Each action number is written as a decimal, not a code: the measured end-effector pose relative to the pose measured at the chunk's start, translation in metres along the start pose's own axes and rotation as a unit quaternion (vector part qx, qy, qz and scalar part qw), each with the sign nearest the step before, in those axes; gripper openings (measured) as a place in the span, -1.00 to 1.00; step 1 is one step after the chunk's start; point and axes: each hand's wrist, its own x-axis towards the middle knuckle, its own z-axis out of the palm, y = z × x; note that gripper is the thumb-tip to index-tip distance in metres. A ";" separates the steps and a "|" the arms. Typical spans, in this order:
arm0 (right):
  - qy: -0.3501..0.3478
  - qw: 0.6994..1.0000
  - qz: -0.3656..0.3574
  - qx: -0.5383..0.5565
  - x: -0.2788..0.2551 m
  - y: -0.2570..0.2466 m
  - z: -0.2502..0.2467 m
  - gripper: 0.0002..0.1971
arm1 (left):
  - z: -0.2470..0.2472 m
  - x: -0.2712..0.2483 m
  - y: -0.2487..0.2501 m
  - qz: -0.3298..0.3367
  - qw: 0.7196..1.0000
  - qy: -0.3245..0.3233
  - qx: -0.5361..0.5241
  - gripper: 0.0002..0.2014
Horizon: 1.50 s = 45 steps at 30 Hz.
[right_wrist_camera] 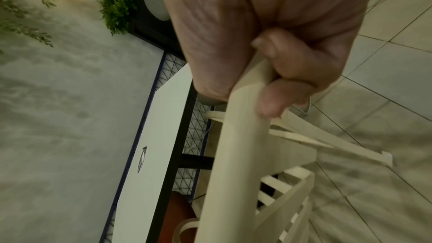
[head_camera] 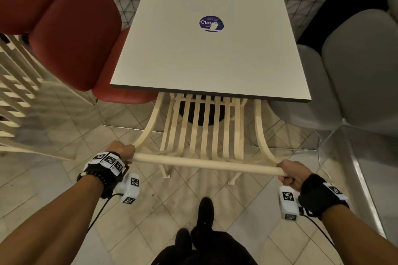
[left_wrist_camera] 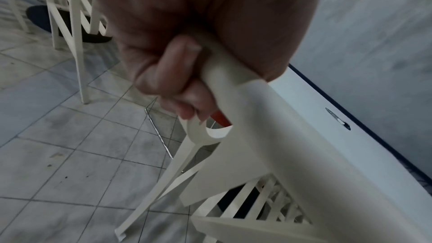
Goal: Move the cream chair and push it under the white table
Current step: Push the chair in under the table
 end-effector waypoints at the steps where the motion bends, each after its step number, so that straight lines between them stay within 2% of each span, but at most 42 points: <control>1: 0.002 1.000 -0.002 -0.011 0.002 -0.004 -0.002 -0.85 | 0.002 0.002 0.002 0.001 1.000 0.002 0.003 -0.74; 5: 0.001 0.999 -0.010 -0.034 0.009 -0.007 -0.010 -0.75 | 0.009 0.000 0.003 0.009 1.000 0.010 0.019 -0.74; 9: -0.032 0.999 -0.020 -0.025 0.003 0.005 -0.009 -0.64 | 0.017 -0.009 -0.005 0.020 0.997 0.017 0.073 -0.70; 11: -0.023 0.995 -0.058 -0.076 -0.003 0.011 -0.007 -0.45 | 0.019 -0.018 -0.008 0.047 0.990 0.025 0.134 -0.64; 12: -0.002 0.984 -0.100 -0.146 -0.006 0.014 -0.007 -0.34 | 0.020 -0.022 -0.009 0.070 0.982 0.038 0.174 -0.60; 14: 0.047 0.927 -0.203 -0.311 -0.012 0.019 -0.008 -0.21 | 0.018 -0.035 -0.008 0.144 0.951 0.084 0.261 -0.51; 16: 0.078 0.837 -0.309 -0.444 -0.023 0.023 -0.006 -0.28 | 0.019 -0.050 0.000 0.259 0.906 0.098 0.320 -0.42; 18: 0.081 0.737 -0.389 -0.547 -0.033 0.023 0.006 -0.26 | 0.026 -0.063 0.010 0.342 0.871 0.010 0.353 -0.25; 19: 0.077 0.702 -0.404 -0.581 -0.035 0.022 0.014 -0.25 | 0.032 -0.067 0.013 0.346 0.861 -0.042 0.370 -0.14; 20: 0.073 0.685 -0.408 -0.599 -0.037 0.020 0.022 -0.29 | 0.037 -0.067 0.014 0.336 0.854 -0.075 0.391 -0.10; 21: 0.071 0.684 -0.407 -0.601 -0.032 0.018 0.029 -0.38 | 0.041 -0.065 0.015 0.320 0.852 -0.086 0.406 -0.09; 23: 0.064 0.703 -0.396 -0.588 -0.030 0.012 0.040 -0.63 | 0.047 -0.061 0.014 0.287 0.860 -0.080 0.415 -0.10; 25: 0.058 0.707 -0.380 -0.593 -0.031 0.010 0.047 -0.76 | 0.048 -0.060 0.013 0.276 0.862 -0.075 0.418 -0.06; 28: 0.074 0.704 -0.369 -0.602 -0.035 0.013 0.052 -0.80 | 0.049 -0.061 0.013 0.277 0.860 -0.065 0.424 0.02; 33: 0.093 0.698 -0.360 -0.612 -0.038 0.022 0.057 -0.80 | 0.049 -0.068 0.007 0.290 0.848 -0.056 0.439 -0.06; 36: 0.099 0.702 -0.357 -0.608 -0.042 0.025 0.063 -0.81 | 0.046 -0.067 0.003 0.298 0.844 -0.053 0.443 -0.02; 45: 0.104 0.693 -0.386 -0.600 -0.043 0.026 0.064 -0.83 | 0.045 -0.062 0.002 0.322 0.835 -0.036 0.444 0.07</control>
